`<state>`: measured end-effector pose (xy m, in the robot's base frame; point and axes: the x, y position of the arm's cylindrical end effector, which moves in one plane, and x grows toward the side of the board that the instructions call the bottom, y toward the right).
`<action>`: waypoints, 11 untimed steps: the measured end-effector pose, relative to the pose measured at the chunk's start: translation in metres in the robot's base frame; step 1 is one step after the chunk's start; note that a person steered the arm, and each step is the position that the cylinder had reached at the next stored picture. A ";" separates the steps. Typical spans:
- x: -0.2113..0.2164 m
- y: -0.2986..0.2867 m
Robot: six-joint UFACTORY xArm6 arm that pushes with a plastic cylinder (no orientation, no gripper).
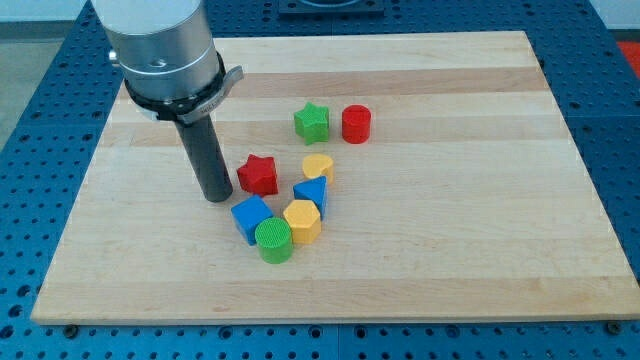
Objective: Move the red star to the bottom left of the green star
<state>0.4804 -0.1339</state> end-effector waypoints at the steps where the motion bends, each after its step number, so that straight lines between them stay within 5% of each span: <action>1: -0.002 0.002; 11: -0.037 0.075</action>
